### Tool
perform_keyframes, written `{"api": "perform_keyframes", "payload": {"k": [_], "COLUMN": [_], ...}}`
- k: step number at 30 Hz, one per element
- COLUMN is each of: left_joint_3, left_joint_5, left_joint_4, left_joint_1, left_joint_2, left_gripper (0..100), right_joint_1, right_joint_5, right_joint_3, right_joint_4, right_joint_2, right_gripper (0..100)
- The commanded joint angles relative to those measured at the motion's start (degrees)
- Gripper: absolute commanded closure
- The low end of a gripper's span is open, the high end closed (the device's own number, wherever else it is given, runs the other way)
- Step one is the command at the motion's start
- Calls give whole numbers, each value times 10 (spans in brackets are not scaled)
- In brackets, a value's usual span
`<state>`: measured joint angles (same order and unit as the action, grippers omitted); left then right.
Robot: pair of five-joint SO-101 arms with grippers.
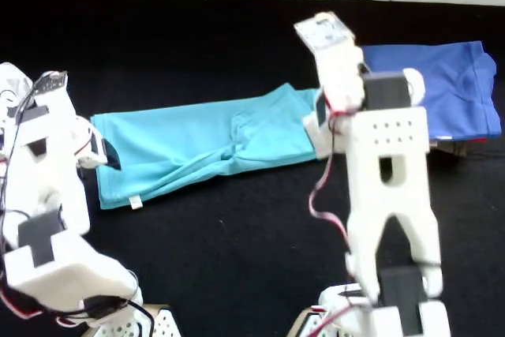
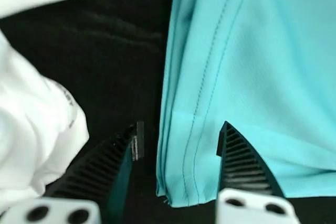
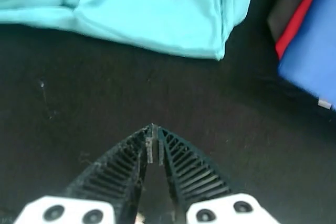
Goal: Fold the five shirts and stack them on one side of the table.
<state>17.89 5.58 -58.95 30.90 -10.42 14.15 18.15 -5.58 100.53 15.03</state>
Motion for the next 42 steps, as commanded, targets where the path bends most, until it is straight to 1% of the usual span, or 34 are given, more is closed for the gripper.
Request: {"api": "perform_keyframes", "payload": {"k": [1,4,6,11,13,16,18,19,21,23,25,28,31,34,38,42], "left_joint_3": [-72,-100,-113,-191,-218,-254,-276,-286,-313,-347,-383,-444,-502,-552,-604,-608], "left_joint_5": [-4,-4,0,0,0,0,1,2,20,42,67,102,123,134,131,129], "left_joint_4": [5,4,-11,-119,-147,-171,-188,-197,-214,-230,-248,-271,-296,-347,-414,-425], "left_joint_1": [3,-6,-21,-58,-67,-68,-64,-58,-38,-16,7,42,65,60,18,-11], "left_joint_2": [-46,-102,-132,-181,-200,-237,-262,-269,-283,-287,-287,-290,-291,-288,-286,-269], "left_gripper": [776,776,776,782,841,1000,975,990,990,991,991,991,991,991,991,991], "right_joint_1": [5,5,5,-17,-47,-107,-152,-175,-215,-241,-250,-267,-289,-324,-350,-349], "right_joint_5": [-7,-7,-7,-7,-7,-7,-7,-7,-7,-7,0,60,110,118,118,120], "right_joint_3": [63,118,153,233,266,323,368,393,451,514,562,614,703,790,850,916], "right_joint_4": [3,3,0,-21,-34,-64,-82,-91,-109,-126,-144,-173,-225,-303,-371,-439], "right_joint_2": [92,139,165,238,271,318,347,362,393,433,477,526,531,531,534,532], "right_gripper": [992,992,992,992,992,992,992,992,992,992,992,992,992,992,992,992]}}
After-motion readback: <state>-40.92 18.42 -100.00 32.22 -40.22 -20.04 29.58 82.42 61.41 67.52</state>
